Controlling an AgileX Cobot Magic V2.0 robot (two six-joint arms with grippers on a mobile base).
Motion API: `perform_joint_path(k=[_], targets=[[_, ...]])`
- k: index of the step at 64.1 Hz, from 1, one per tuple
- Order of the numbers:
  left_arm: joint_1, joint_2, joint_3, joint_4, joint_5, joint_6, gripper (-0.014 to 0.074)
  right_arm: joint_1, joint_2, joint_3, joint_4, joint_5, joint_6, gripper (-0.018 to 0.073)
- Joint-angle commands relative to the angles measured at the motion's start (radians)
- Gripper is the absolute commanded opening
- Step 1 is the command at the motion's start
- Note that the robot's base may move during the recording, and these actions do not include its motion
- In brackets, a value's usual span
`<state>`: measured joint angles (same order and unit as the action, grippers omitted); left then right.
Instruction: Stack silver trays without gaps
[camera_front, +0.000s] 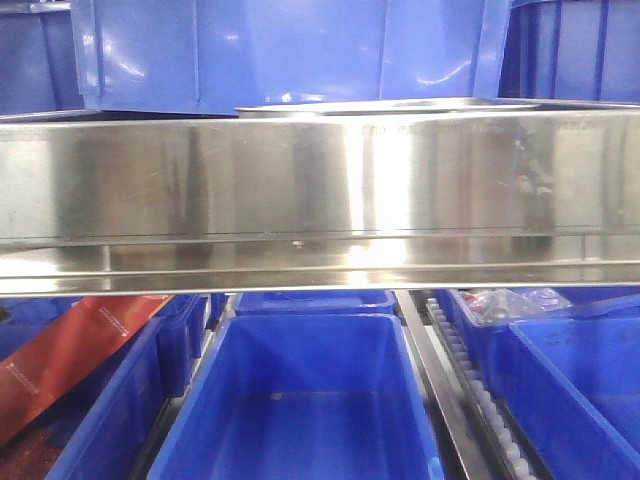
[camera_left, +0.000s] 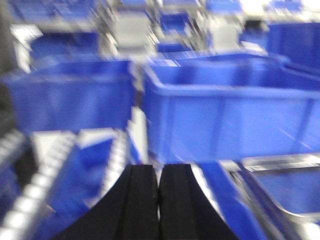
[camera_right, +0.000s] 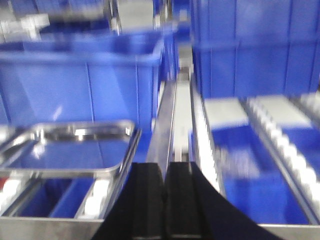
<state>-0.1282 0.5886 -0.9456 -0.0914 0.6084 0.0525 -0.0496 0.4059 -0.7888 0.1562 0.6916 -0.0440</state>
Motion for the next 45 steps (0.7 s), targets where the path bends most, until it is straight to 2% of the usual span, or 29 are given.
perform_joint_path(k=[1,5,14,26,32,45], targets=[[0.005,0.103,-0.058,-0.103,0.055,0.023,-0.001,0.002,0.146,-0.111,-0.014,0.088,-0.001,-0.0078],[0.004,0.181,-0.097,-0.126,0.09,0.025,-0.001,0.002,0.243,-0.179,-0.014,0.133,-0.001,-0.0078],[-0.028,0.335,-0.197,-0.126,0.148,0.025,-0.0018,0.002,0.449,-0.307,-0.006,0.184,-0.001,-0.0078],[-0.152,0.544,-0.349,-0.119,0.177,-0.002,-0.0018,0.004,0.658,-0.44,-0.001,0.242,-0.001,-0.0078],[-0.246,0.65,-0.424,-0.061,0.182,-0.077,-0.0018,0.005,0.742,-0.496,0.001,0.244,-0.001,-0.0078],[-0.427,0.877,-0.581,0.182,0.223,-0.288,-0.0018,0.068,0.884,-0.58,-0.029,0.251,-0.029,-0.0078]])
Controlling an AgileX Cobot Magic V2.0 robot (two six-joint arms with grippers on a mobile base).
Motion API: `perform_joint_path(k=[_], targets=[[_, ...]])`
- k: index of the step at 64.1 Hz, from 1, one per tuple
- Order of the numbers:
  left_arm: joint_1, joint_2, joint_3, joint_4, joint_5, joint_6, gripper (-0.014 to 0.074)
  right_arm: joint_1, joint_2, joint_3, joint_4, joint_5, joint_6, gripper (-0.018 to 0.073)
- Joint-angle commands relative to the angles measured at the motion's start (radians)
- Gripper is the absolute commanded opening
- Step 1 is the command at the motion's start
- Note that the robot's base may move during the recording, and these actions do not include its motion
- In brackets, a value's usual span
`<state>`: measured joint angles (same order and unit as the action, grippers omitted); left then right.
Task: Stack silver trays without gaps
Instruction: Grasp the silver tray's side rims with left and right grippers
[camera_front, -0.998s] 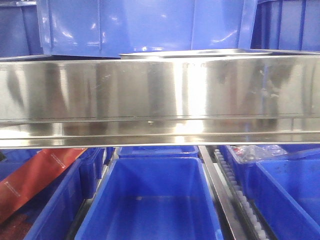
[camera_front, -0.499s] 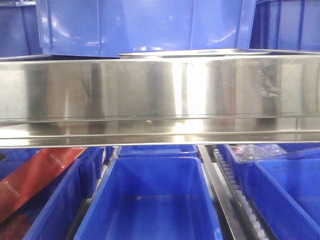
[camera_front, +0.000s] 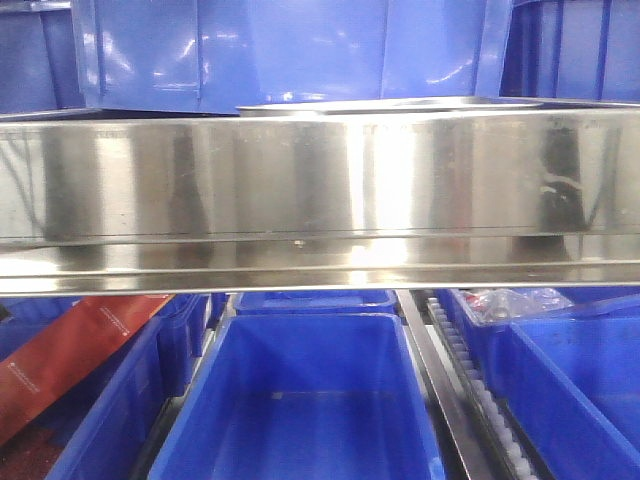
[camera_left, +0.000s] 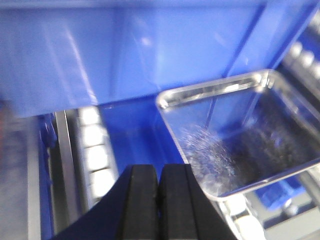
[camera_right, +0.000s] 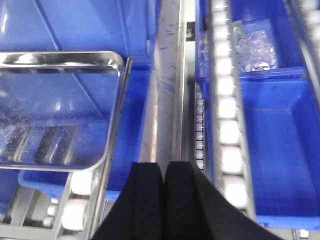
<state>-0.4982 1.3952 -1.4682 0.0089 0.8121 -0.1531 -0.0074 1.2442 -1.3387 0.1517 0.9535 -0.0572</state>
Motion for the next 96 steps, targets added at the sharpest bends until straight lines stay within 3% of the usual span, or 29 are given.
perform_joint_path(k=[1,16,26,40,48,53,57,68,96], targets=[[-0.072,0.094,-0.077,0.093,0.027,-0.1,-0.0018,0.032,0.05,-0.035,-0.033,-0.011,-0.016,-0.0078],[-0.16,0.331,-0.276,0.18,0.164,-0.247,-0.0018,0.101,0.191,-0.083,-0.071,-0.027,-0.014,-0.0078],[-0.175,0.436,-0.377,0.18,0.222,-0.277,-0.0018,0.14,0.25,-0.083,-0.071,-0.056,-0.014,-0.0077],[-0.175,0.482,-0.389,0.176,0.226,-0.302,-0.0015,0.171,0.309,-0.085,-0.048,-0.105,-0.014,-0.0057],[-0.175,0.482,-0.389,0.176,0.219,-0.302,0.0024,0.171,0.337,-0.085,-0.023,-0.125,-0.014,0.0185],[-0.175,0.482,-0.389,0.175,0.209,-0.304,0.0106,0.171,0.349,-0.085,-0.008,-0.149,-0.014,0.0381],[-0.175,0.485,-0.389,0.17,0.204,-0.304,0.0192,0.171,0.361,-0.085,0.0,-0.17,-0.014,0.0438],[-0.175,0.495,-0.389,0.156,0.189,-0.316,0.0347,0.171,0.408,-0.086,0.007,-0.191,-0.014,0.0384],[-0.175,0.549,-0.389,0.154,0.181,-0.325,0.0351,0.171,0.477,-0.086,0.008,-0.244,-0.014,0.0372]])
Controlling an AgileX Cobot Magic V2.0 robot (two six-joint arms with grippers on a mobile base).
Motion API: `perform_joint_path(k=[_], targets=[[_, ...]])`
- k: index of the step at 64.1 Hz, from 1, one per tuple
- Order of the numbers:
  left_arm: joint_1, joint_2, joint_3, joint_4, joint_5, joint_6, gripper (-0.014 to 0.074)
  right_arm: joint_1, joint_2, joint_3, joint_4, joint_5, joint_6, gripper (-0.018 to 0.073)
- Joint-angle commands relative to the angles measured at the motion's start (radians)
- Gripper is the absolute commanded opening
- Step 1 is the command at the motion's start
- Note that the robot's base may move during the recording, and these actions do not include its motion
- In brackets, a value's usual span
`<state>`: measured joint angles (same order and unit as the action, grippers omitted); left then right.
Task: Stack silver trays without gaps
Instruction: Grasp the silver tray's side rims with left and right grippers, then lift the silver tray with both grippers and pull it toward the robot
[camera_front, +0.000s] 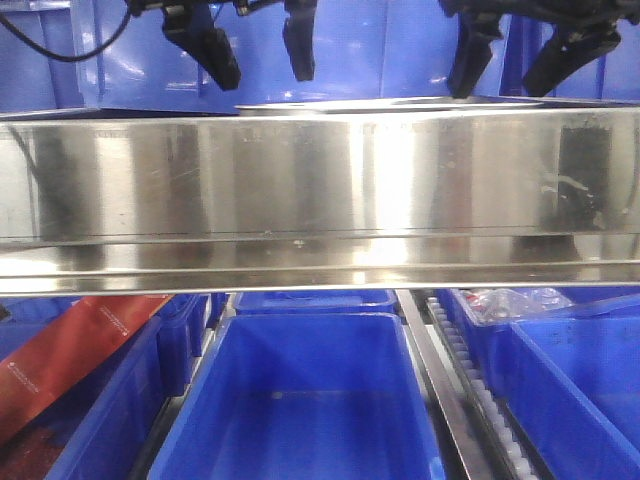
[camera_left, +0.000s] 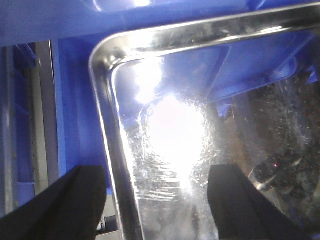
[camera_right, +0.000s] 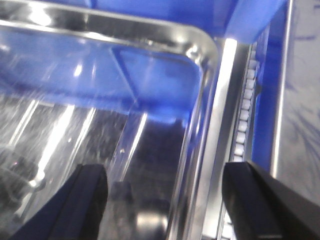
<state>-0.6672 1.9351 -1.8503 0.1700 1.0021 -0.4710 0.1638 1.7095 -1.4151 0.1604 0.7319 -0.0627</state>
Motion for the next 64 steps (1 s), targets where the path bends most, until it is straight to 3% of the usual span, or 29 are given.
perform_joint_path(k=[1,34,54,64], targets=[[-0.006,0.011,-0.007,-0.007,-0.009,-0.008,0.0351,0.0,0.014,-0.009,0.0,-0.022,-0.009,0.0372],[-0.004,0.034,-0.007,0.001,0.007,-0.012,0.0351,0.0,0.043,-0.009,0.0,-0.022,-0.009,0.0372],[-0.003,0.048,-0.007,0.028,0.027,-0.057,0.0349,0.0,0.045,-0.009,0.0,-0.022,-0.009,0.037],[-0.003,0.053,-0.007,0.028,0.029,-0.057,0.0349,0.0,0.045,-0.009,0.0,-0.022,-0.009,0.0328]])
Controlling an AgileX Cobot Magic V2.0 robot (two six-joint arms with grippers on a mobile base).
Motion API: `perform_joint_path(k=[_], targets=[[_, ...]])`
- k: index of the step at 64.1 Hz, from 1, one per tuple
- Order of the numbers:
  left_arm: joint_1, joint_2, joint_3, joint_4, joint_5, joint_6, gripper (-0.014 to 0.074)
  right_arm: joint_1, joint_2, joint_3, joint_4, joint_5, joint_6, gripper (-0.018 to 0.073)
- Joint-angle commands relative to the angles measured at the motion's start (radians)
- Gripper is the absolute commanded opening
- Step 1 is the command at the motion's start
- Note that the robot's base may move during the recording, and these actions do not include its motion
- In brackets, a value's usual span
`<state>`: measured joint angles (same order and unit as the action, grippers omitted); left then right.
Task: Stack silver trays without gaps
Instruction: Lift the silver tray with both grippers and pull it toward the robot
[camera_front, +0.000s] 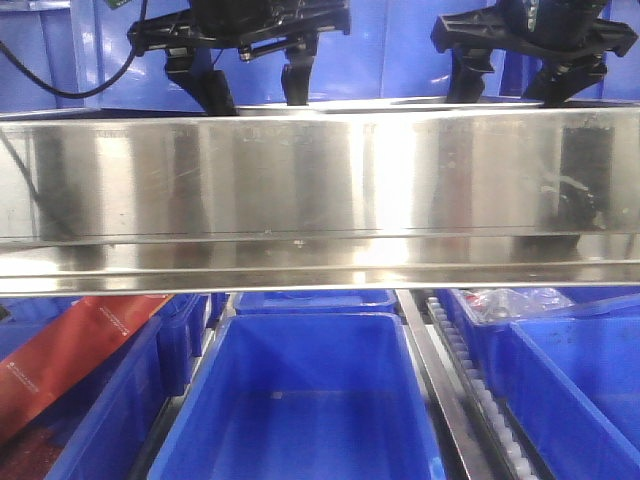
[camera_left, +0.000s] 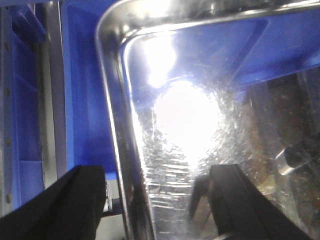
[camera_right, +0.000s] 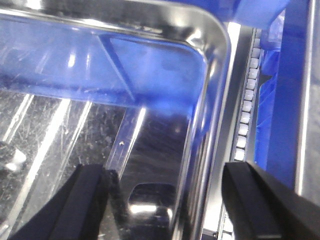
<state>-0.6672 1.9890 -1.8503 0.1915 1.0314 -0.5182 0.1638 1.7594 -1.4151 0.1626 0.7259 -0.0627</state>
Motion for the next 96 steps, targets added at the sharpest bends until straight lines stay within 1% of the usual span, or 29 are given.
perform_joint_path(k=[1,6,12,17,22,23,24,25,28,29,30,33,35,36,40,55,62,74,83,88,96], targets=[[-0.003,-0.001,-0.007,0.006,-0.001,-0.01,0.0349,0.0,-0.005,-0.009,-0.003,-0.016,-0.009,0.0321],[-0.003,-0.001,-0.007,0.006,-0.001,-0.01,0.0349,0.0,-0.005,-0.009,-0.007,-0.016,-0.009,0.0277],[-0.003,-0.001,-0.007,0.006,0.001,-0.01,0.0347,0.0,-0.005,-0.009,-0.011,-0.016,-0.009,0.0252],[-0.003,-0.001,-0.007,-0.003,0.001,-0.01,0.0311,0.0,-0.005,-0.009,-0.011,-0.016,-0.009,0.0224],[-0.003,-0.001,-0.007,-0.005,0.001,-0.01,0.0195,0.0,-0.005,-0.009,-0.011,-0.016,-0.009,0.0179],[-0.003,-0.001,-0.007,-0.007,-0.001,-0.01,0.0148,0.0,-0.005,-0.009,-0.011,-0.016,-0.009,0.0159],[-0.003,-0.001,-0.007,-0.007,-0.003,-0.01,0.0132,0.0,-0.005,-0.009,-0.011,-0.016,-0.009,0.0144],[-0.003,-0.001,-0.007,-0.01,-0.005,-0.01,0.008,0.0,-0.005,-0.009,-0.011,-0.016,-0.009,0.0118],[-0.003,-0.001,-0.007,-0.012,-0.008,-0.01,-0.0027,0.0,-0.005,-0.009,-0.011,-0.016,-0.009,0.0061],[-0.003,-0.001,-0.007,-0.012,-0.008,-0.01,-0.0044,0.0,-0.005,-0.009,-0.011,-0.016,-0.009,0.0051],[-0.003,-0.001,-0.007,-0.012,-0.008,-0.01,-0.0036,0.0,-0.005,-0.009,-0.011,-0.016,-0.009,0.002],[-0.003,-0.001,-0.007,-0.012,-0.008,-0.01,0.0,0.0,-0.005,-0.009,-0.011,-0.016,-0.009,-0.0034],[-0.003,-0.001,-0.007,-0.012,-0.008,-0.01,0.0003,0.0,-0.005,-0.009,-0.011,-0.016,-0.009,-0.0085],[-0.003,-0.001,-0.007,-0.012,-0.008,-0.01,0.0002,0.0,-0.005,-0.009,-0.011,-0.016,-0.009,-0.0097],[-0.003,-0.001,-0.007,-0.012,-0.008,-0.01,-0.001,0.0,-0.005,-0.009,-0.011,-0.02,-0.009,-0.0075],[-0.003,-0.003,-0.007,-0.001,-0.008,-0.01,-0.001,0.0,-0.013,-0.011,-0.011,-0.024,-0.009,-0.0078],[-0.003,-0.009,-0.026,0.014,0.029,-0.01,-0.001,0.0,-0.029,-0.019,-0.011,-0.015,-0.009,-0.0078],[-0.003,-0.045,-0.072,0.067,0.077,-0.01,-0.001,0.0,-0.082,-0.057,-0.011,0.036,-0.009,-0.0078],[-0.003,-0.1,-0.074,0.081,0.084,-0.01,-0.001,0.0,-0.13,-0.081,-0.011,0.082,-0.009,-0.0078],[-0.005,-0.126,-0.074,0.083,0.107,-0.01,-0.001,0.0,-0.154,-0.081,-0.011,0.089,-0.009,-0.0078],[-0.009,-0.162,-0.074,0.085,0.151,-0.006,-0.001,0.0,-0.195,-0.081,-0.011,0.143,-0.009,-0.0078]])
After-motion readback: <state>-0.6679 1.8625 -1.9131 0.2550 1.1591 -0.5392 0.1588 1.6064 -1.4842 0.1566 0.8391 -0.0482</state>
